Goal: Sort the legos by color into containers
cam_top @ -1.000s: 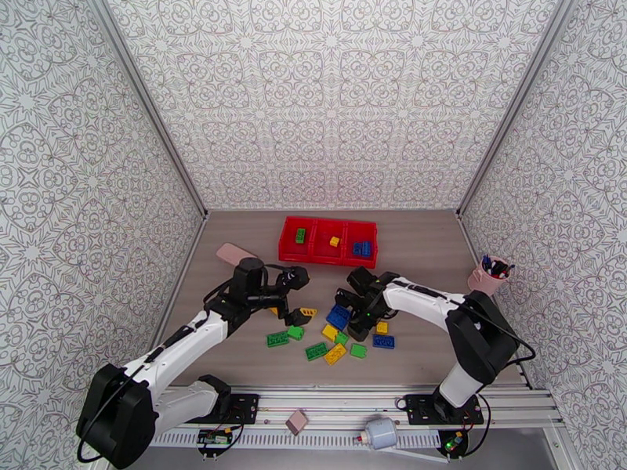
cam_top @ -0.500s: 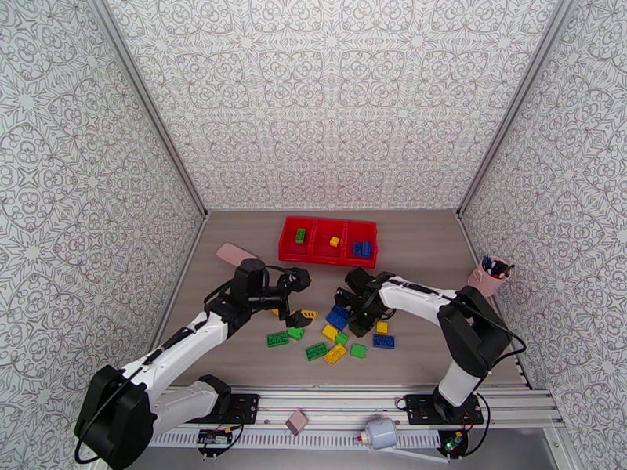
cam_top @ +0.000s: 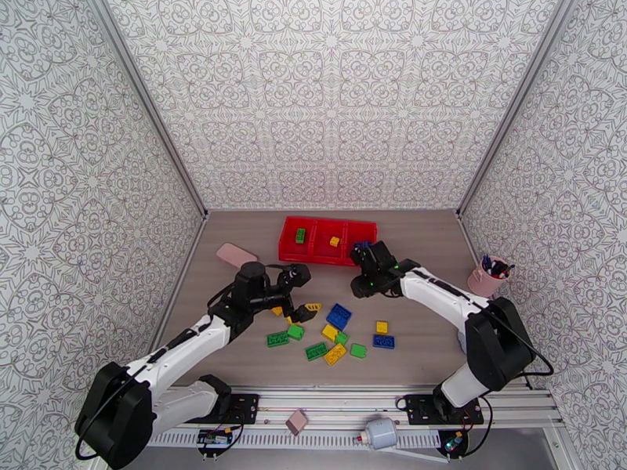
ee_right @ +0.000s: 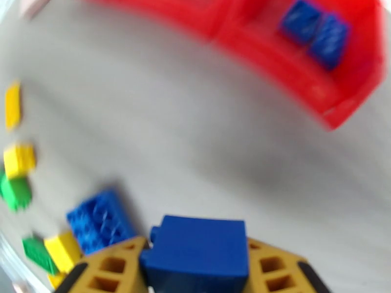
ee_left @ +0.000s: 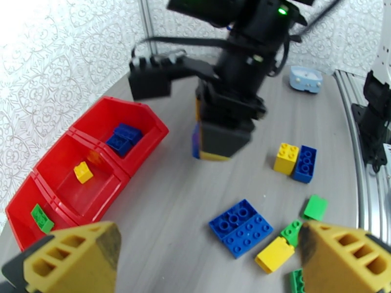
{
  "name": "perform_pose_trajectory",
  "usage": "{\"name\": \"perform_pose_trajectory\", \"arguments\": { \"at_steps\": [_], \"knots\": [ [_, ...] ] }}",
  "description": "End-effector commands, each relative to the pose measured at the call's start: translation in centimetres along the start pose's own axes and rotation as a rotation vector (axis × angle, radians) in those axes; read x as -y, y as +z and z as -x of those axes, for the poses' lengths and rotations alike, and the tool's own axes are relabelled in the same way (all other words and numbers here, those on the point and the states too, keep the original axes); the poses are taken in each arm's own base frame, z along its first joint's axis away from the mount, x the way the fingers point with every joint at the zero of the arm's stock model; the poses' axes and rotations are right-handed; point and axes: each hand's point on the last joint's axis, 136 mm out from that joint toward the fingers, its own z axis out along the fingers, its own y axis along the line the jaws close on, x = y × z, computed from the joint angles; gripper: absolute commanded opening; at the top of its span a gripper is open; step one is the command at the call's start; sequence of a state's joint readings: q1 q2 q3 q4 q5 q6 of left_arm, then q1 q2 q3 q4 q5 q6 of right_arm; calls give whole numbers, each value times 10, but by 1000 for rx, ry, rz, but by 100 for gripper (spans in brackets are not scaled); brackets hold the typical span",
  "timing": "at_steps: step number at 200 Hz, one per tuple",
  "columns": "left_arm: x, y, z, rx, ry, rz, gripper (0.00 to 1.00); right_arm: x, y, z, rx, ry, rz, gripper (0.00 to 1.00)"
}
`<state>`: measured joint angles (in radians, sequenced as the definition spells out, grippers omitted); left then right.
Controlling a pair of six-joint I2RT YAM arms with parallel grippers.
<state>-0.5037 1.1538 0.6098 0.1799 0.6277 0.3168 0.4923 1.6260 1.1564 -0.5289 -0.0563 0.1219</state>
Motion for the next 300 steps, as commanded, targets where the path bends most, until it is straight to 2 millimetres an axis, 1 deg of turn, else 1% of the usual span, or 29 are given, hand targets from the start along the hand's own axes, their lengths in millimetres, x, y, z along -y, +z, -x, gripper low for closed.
{"name": "perform_pose_trajectory", "arguments": {
  "at_steps": [1, 26, 41, 59, 79, 85, 113, 123, 135, 144, 159, 175, 182, 191, 208, 237, 255, 267, 281, 300],
  "knots": [
    [-6, 1, 7, 35, -7, 66, 100, 26, 0, 53, 120, 73, -71, 35],
    [-9, 3, 7, 36, -20, 80, 100, 53, 13, 76, 133, 64, -148, 35],
    [-7, 3, 4, 21, -23, 66, 100, 61, 23, 91, 136, 51, -165, 36],
    [-6, 4, 3, 14, -20, 53, 100, 71, 40, 106, 126, 58, -179, 36],
    [-6, 5, 1, 12, -31, 49, 100, 77, 58, 124, 133, 62, -192, 35],
    [-6, 5, 2, 11, -32, 49, 100, 77, 60, 132, 147, 62, -193, 35],
    [-7, 5, 1, 5, -21, 54, 100, 81, 78, 152, 160, 69, -195, 36],
    [-6, 4, 1, 7, -18, 49, 100, 82, 83, 155, 157, 67, -197, 38],
    [-2, 3, 1, 0, -3, 27, 100, 78, 81, 160, 160, 49, -181, 47],
    [0, 2, 1, -5, 10, 18, 100, 74, 75, 162, 167, 27, -162, 56],
    [3, 0, 1, -6, 29, 1, 100, 72, 62, 159, 176, 19, -161, 64],
    [16, -3, 0, -20, 76, -72, 100, 71, 47, 147, 169, 14, -165, 72],
    [19, -4, -1, -25, 89, -94, 100, 71, 41, 139, 162, 16, -167, 76],
    [24, -4, -2, -25, 99, -118, 100, 70, 31, 128, 157, 25, -165, 79],
    [29, -5, -3, -21, 121, -142, 100, 67, 12, 98, 122, 45, -162, 84],
    [36, -4, -10, -39, 148, -181, 100, 61, -18, 45, 75, 114, -158, 86],
    [41, -4, -9, -27, 145, -213, 100, 59, -27, 9, 16, 217, -169, 86],
    [44, -3, -8, -21, 147, -228, 100, 52, -30, -13, -30, 260, -164, 86],
    [48, -3, -10, -22, 152, -242, 100, 48, -36, -35, -74, 301, -197, 86],
    [52, -2, -13, -23, 164, -262, 100, 35, -36, -67, -136, 358, -194, 86]
  ]
}}
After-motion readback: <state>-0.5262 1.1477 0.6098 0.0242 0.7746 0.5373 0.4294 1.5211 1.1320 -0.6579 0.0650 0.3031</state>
